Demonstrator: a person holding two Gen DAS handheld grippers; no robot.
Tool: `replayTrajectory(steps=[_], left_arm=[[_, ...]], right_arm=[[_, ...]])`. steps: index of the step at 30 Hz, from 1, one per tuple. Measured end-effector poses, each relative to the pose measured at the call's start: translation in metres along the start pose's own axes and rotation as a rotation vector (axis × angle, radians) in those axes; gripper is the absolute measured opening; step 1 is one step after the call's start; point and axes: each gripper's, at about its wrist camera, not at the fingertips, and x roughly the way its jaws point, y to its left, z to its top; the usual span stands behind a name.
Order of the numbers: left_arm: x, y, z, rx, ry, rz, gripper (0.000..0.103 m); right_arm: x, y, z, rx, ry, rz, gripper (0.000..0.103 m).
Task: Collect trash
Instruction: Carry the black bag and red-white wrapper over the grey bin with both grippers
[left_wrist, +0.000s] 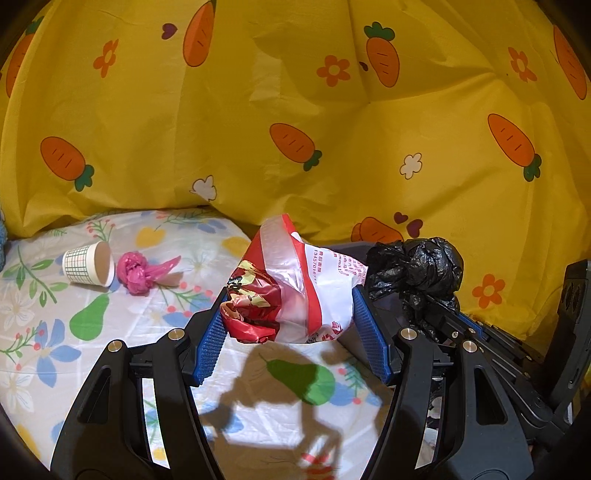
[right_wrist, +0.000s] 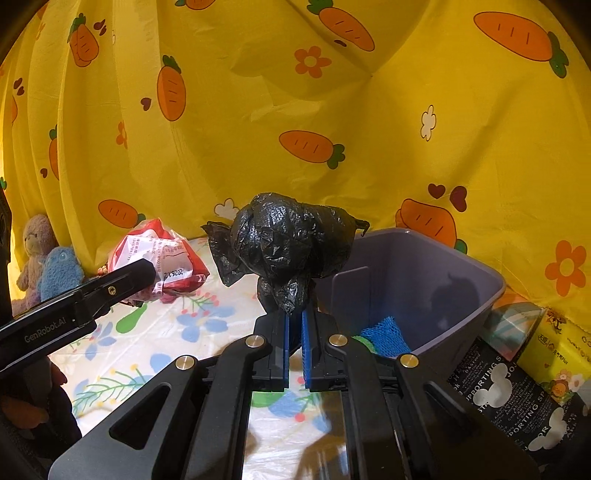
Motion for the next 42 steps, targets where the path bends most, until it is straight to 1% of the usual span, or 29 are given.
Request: replayTrajectory(steps=[12,19,22,26,34,42], left_arm=[[0.026,-0.026,0.006,0.031,0.033,-0.067,0.064],[0.041,-0.048,0.015,0.051,0.042,-0.122,0.064],[0.050,-0.058,0.017,0.059,0.051,-0.147,0.064],[0.064,-0.066,0.019,0.055,0.067,-0.179,0.064],[0.085,-0.080,0.023,0.053,0.064,-0.236,0.064],[0.108,-0.084,0.022,0.030,0.093,-0.284,0.064]], right_arm=[[0.000,-0.040,0.006,0.063,-0.015,-0.084,0.006],[-0.001,-0.067,0.008,0.105,-0.018,-0.154,0.006],[0.002,-0.077,0.009,0.124,-0.008,-0.167,0.006],[0.008,-0.081,0.011,0.129,0.004,-0.175,0.006],[0.022,-0.082,0.014,0.124,0.029,-0.187,0.007],[0.034,-0.085,0.015,0.125,0.056,-0.199,0.007]])
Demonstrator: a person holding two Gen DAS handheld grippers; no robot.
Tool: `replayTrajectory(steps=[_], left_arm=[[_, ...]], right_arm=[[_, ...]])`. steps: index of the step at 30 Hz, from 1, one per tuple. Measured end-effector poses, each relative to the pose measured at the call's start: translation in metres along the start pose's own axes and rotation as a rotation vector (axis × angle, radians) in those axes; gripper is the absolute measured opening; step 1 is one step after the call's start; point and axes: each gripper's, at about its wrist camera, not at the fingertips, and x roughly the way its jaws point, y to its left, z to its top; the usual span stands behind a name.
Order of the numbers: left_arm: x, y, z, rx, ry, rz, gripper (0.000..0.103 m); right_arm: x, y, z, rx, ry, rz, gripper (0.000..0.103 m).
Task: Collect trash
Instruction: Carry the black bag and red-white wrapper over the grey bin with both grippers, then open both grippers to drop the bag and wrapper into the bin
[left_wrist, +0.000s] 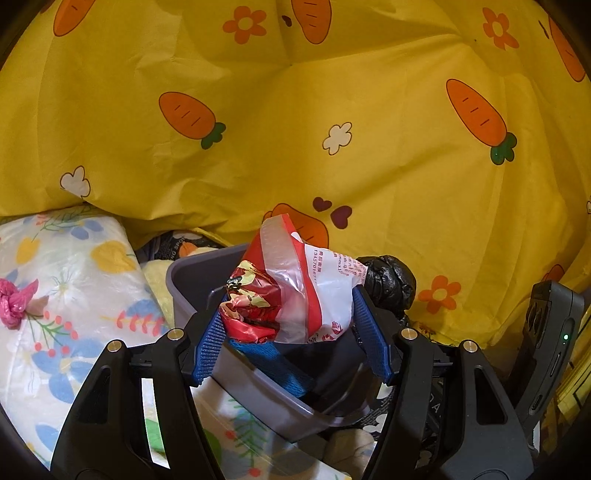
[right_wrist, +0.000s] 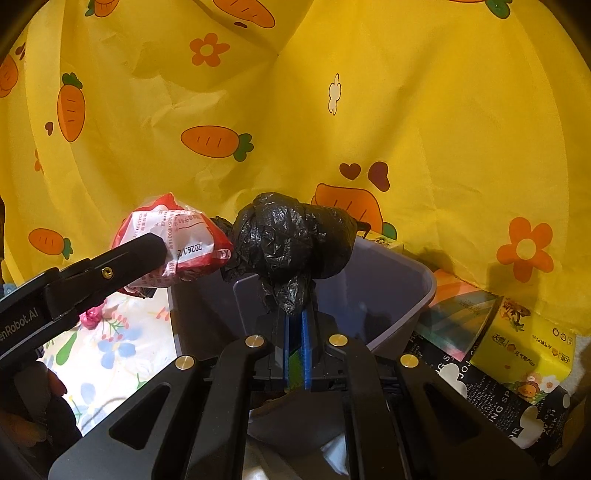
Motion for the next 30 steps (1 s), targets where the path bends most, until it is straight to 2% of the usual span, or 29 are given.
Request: replayTrajectory(steps=[6,8,9,10,12,14,19,30], left_arm=[[0.013,0.006,-0.001,-0.038,0.014,-0.028,0.066],[0.015,0.007,-0.002,-0.033,0.008,-0.029,0.072],[0.015,0.007,-0.003,-0.025,0.004,-0.026,0.080],[0.014,0.007,-0.004,-0.020,-0.001,-0.018,0.088],[0.011,0.011,-0.004,-0.020,-0.015,0.002,0.090],[0.006,0.018,-0.004,-0.037,-0.020,0.026,0.092],[-0.011,0.037,-0.009,-0.076,-0.041,0.079,0.092],[-0.053,0.053,-0.019,-0.089,-0.085,0.143,0.092]], right_arm=[[0.009,0.001,0.001,0.001,0.011,-0.009,0.007],[0.012,0.001,0.001,0.000,0.018,-0.008,0.009],[0.014,0.002,0.000,-0.004,0.023,-0.008,0.019],[0.015,0.002,-0.001,-0.008,0.026,-0.013,0.034],[0.016,0.003,-0.002,-0.014,0.021,-0.019,0.045],[0.017,0.003,-0.003,-0.018,0.021,-0.030,0.047],[0.017,0.003,-0.004,-0.013,0.012,-0.055,0.062],[0.007,0.008,-0.007,0.007,-0.011,-0.065,0.075]])
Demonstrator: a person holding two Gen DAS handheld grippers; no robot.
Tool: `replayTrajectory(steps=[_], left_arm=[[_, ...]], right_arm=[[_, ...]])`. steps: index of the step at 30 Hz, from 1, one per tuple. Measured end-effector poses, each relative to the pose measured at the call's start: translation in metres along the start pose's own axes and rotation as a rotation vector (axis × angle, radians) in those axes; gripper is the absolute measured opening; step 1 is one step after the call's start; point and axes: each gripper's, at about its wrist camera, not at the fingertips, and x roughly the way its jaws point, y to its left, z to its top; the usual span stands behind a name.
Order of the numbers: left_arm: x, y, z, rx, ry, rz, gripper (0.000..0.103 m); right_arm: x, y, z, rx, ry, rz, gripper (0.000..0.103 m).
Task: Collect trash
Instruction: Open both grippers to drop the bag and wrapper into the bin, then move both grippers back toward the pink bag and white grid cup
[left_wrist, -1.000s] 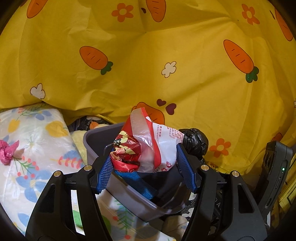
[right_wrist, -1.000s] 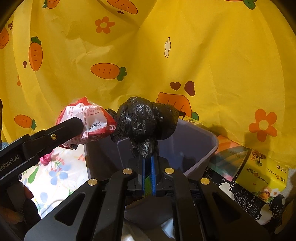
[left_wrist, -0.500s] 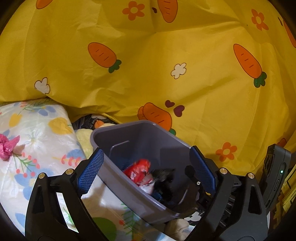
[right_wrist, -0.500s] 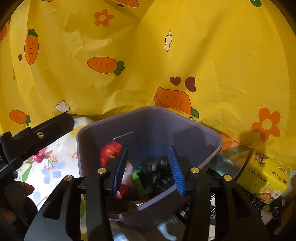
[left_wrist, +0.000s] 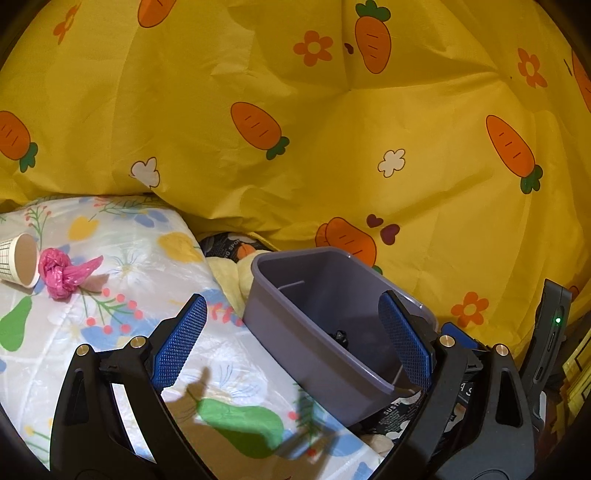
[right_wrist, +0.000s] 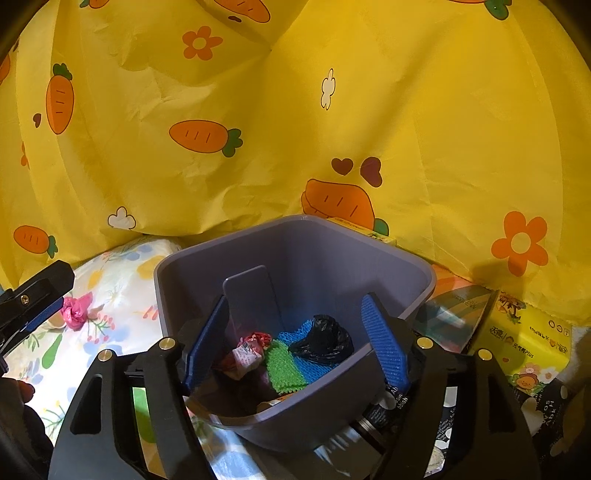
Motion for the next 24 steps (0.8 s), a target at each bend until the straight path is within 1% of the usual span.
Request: replayTrajectory(steps=[3,7,12,18,24], left_arm=[[-0.017,0.005,-0.002,0.003,-0.019,0.034,0.092],[-0.044,0.021,-0.008,0.000,-0.056,0.112,0.092],[-0.075,0.054,-0.014,-0.036,-0.072,0.256,0.092],[-0.115,0.099,-0.019,-0.094,-0.093,0.411,0.092],[-0.149,0.139,-0.025,-0.134,-0.098,0.540,0.092]], right_arm=[[-0.010,0.003,-0.002,0.010,-0.022,0.003,0.080],[-0.023,0.013,-0.004,0.010,-0.044,0.031,0.083],[-0.035,0.038,-0.008,-0.019,-0.050,0.085,0.084],[-0.043,0.080,-0.016,-0.061,-0.030,0.180,0.084],[-0.046,0.132,-0.027,-0.130,-0.001,0.275,0.084]])
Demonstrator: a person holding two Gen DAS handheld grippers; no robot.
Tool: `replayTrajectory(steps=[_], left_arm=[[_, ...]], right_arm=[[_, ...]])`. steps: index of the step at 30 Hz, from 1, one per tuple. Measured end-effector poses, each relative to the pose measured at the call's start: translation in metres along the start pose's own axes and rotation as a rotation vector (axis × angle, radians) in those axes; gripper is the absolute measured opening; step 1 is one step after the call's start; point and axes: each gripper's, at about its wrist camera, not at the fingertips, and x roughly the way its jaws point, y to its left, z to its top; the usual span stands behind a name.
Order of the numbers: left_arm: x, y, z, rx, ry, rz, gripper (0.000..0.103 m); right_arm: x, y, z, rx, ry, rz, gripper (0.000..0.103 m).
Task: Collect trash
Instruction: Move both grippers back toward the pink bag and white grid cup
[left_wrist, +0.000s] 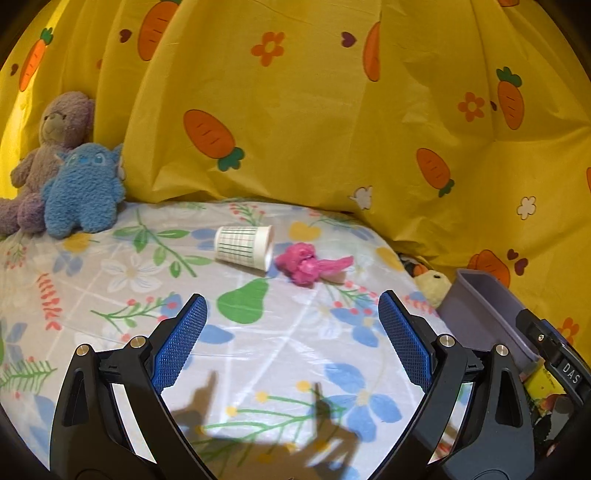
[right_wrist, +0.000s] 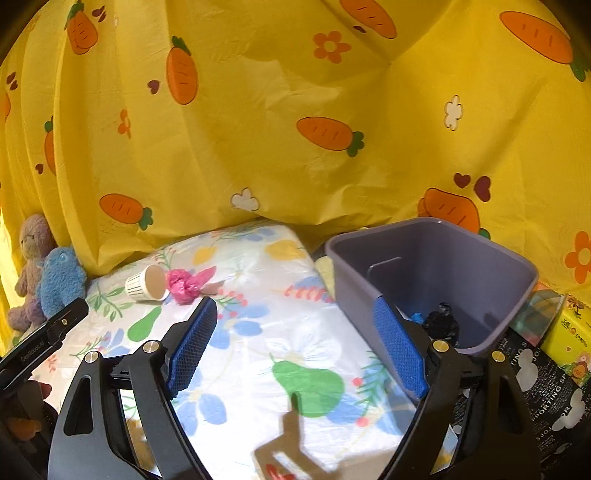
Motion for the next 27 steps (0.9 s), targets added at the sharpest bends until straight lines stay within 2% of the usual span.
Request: replayTrajectory(steps=[5,13,21,27], left_arm=[[-0.007,0.038,0.004,-0.028,-0.006,0.080,0.092],[-0.008,0.076,0.013,-0.070,-0.017,0.130,0.092],[0.002,0.098,0.027,-0.078,-0.019,0.164,0.092],[0.018,0.109,0.038,-0.085,-0.016,0.177,0.092]], right_arm=[[0.012,0.045,-0.003,-0.048,0.031,0.063,0.084],[0.039,0.098,-0.002,-0.122,0.087,0.100,0.084],[0.075,0.121,0.005,-0.143,0.138,0.101,0.084],[0.117,0.136,0.008,-0.167,0.198,0.101,0.084]])
